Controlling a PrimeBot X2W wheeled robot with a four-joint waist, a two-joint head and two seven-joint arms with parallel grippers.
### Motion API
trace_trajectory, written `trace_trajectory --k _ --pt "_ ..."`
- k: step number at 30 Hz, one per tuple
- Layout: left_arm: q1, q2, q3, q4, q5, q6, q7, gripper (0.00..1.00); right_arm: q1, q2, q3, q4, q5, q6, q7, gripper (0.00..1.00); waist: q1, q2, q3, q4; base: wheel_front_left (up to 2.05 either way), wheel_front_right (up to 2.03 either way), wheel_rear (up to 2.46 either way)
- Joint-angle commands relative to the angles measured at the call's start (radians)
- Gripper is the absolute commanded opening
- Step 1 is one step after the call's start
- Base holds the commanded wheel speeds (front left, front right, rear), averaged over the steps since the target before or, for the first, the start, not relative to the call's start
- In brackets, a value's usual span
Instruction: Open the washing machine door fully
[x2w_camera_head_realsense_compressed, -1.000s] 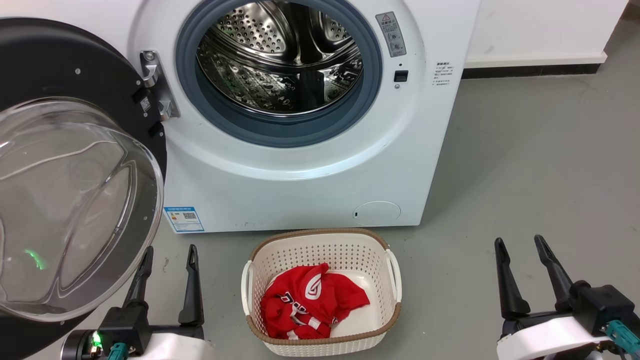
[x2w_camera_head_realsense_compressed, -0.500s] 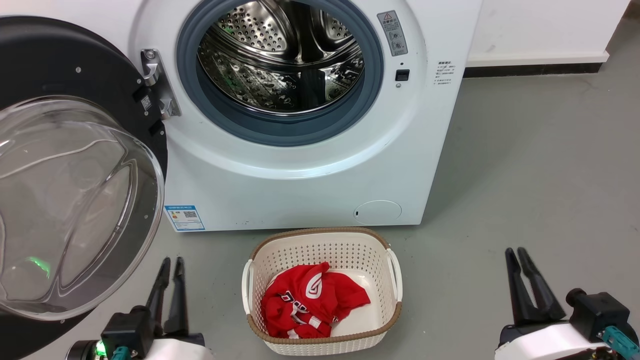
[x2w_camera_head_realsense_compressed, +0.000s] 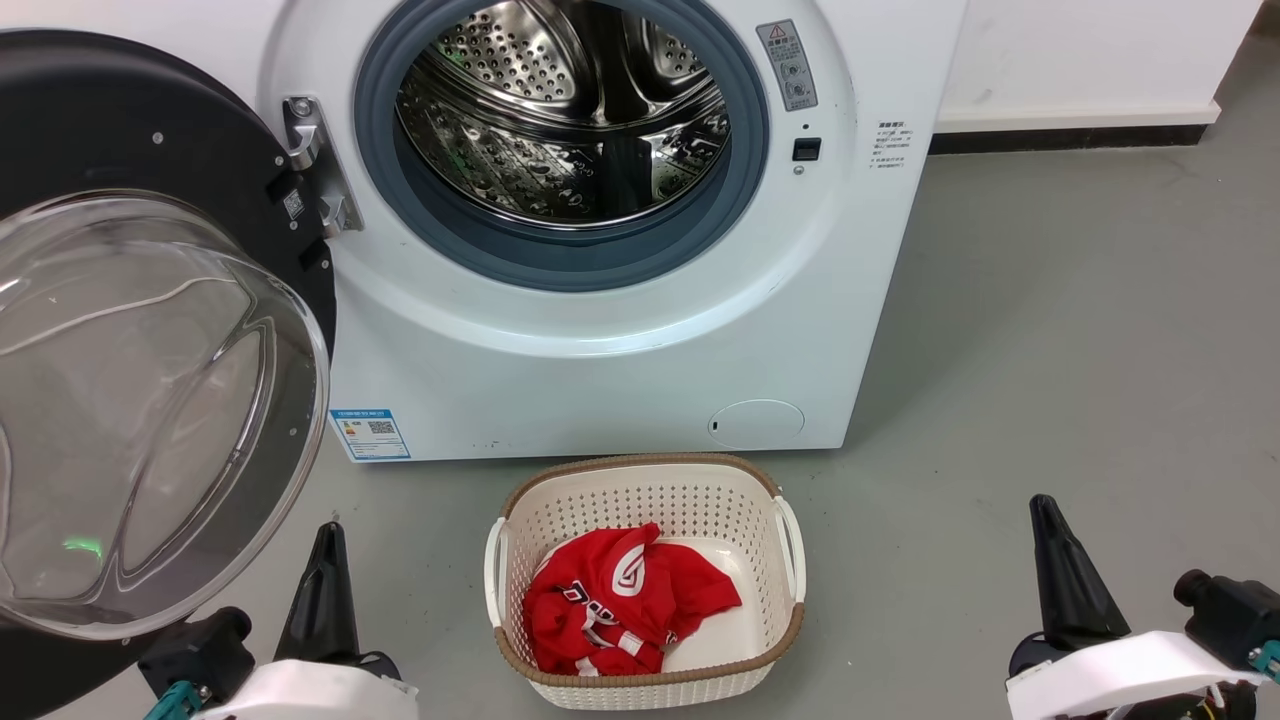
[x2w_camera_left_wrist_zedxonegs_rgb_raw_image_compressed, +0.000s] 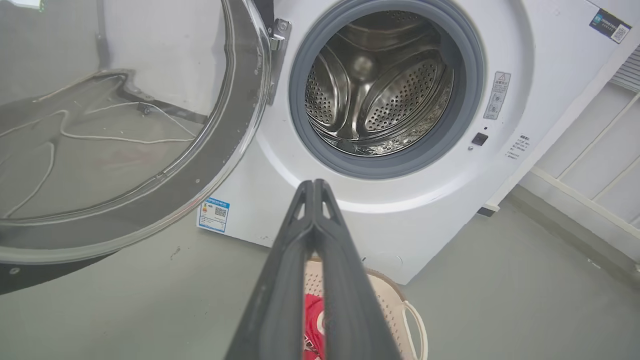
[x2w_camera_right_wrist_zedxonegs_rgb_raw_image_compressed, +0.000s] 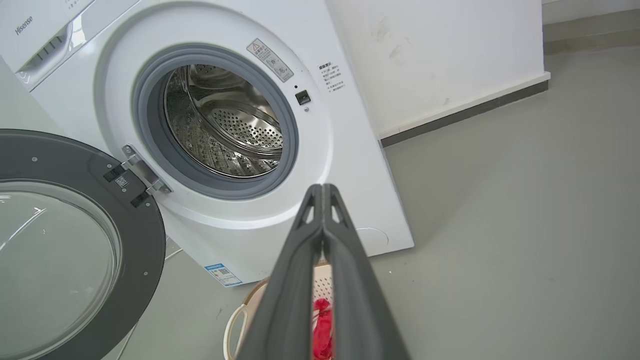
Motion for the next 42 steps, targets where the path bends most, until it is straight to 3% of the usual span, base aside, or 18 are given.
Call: trace_trajectory --k 1,19,42 --pt "-0.033 0.002 0.002 -0.009 -0.037 -0.004 0.006 0.0 -0.029 -0.008 -0.002 -0.008 0.038 0.0 0.004 0.0 0.0 0.0 0.0 0.0 0.0 0.0 0.0" --pt "-0.068 0.002 0.014 0.03 -0.35 -0.024 0.079 0.0 -0.063 -0.017 -0.012 0.026 0.342 0.0 0.06 0.0 0.0 0.0 0.003 0.003 0.0 0.0 0.0" --pt "-0.104 0.003 0.028 0.071 -0.653 -0.044 0.153 0.0 -0.095 -0.021 -0.029 0.061 0.631 0.0 0.12 0.0 0.0 0.0 0.005 0.006 0.0 0.0 0.0"
